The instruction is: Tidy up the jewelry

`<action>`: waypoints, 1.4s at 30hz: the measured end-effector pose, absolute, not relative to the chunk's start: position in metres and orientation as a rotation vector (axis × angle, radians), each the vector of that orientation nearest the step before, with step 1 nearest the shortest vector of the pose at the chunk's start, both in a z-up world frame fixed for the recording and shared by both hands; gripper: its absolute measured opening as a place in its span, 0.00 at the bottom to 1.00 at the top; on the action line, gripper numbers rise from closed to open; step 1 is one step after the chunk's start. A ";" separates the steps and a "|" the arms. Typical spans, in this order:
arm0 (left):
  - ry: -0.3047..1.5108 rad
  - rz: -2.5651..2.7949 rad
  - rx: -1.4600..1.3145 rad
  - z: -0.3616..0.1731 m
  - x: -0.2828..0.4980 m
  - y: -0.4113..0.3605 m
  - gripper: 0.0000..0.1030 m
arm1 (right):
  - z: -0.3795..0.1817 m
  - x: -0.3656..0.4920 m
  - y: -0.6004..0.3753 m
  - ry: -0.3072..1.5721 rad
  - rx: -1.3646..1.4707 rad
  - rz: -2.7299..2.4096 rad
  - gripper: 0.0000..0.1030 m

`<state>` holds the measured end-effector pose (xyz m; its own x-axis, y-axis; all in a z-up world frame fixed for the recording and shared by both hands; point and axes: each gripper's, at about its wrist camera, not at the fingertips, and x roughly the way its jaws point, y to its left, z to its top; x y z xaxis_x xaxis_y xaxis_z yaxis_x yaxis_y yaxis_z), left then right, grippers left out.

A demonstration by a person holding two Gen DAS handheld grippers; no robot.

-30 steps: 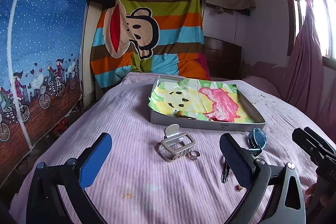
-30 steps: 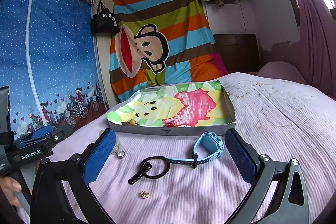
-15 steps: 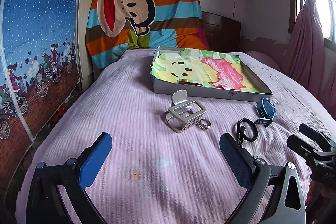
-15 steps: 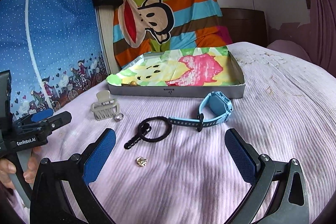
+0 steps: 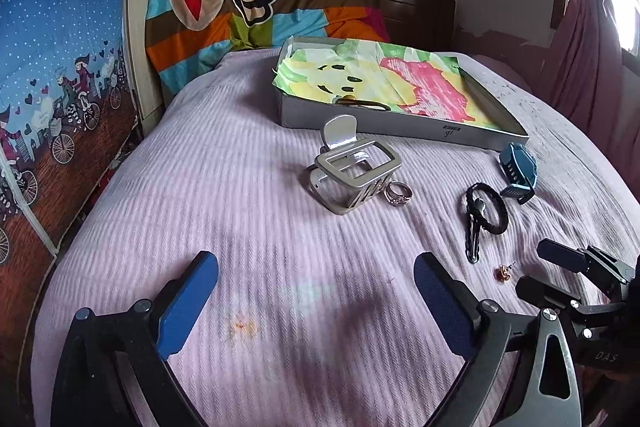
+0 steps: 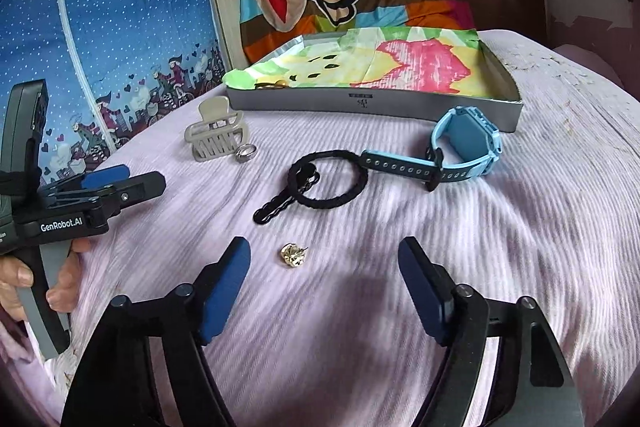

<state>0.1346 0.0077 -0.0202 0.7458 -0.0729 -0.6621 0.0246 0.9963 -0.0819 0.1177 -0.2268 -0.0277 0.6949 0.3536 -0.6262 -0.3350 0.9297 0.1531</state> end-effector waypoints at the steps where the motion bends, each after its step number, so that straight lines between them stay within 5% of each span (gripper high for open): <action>1: 0.740 -0.055 -0.068 -0.022 0.138 0.008 0.96 | -0.030 0.119 -0.223 0.720 0.020 0.397 0.63; 7: 0.752 -0.047 -0.047 -0.024 0.153 0.007 0.92 | -0.041 0.128 -0.209 0.781 -0.009 0.443 0.36; 15: 0.735 -0.060 -0.013 -0.020 0.172 0.003 0.89 | -0.046 0.138 -0.203 0.794 -0.003 0.466 0.14; 26: 0.734 -0.158 0.044 -0.018 0.200 -0.007 0.86 | -0.050 0.161 -0.205 0.785 0.058 0.479 0.14; 42: 0.747 -0.218 0.105 -0.020 0.189 -0.020 0.37 | -0.055 0.165 -0.208 0.785 0.093 0.491 0.14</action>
<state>0.1887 -0.0199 -0.0201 0.7123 -0.1593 -0.6836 0.2341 0.9721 0.0173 0.1648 -0.2079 -0.0550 0.6012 0.4576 -0.6551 -0.3894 0.8837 0.2599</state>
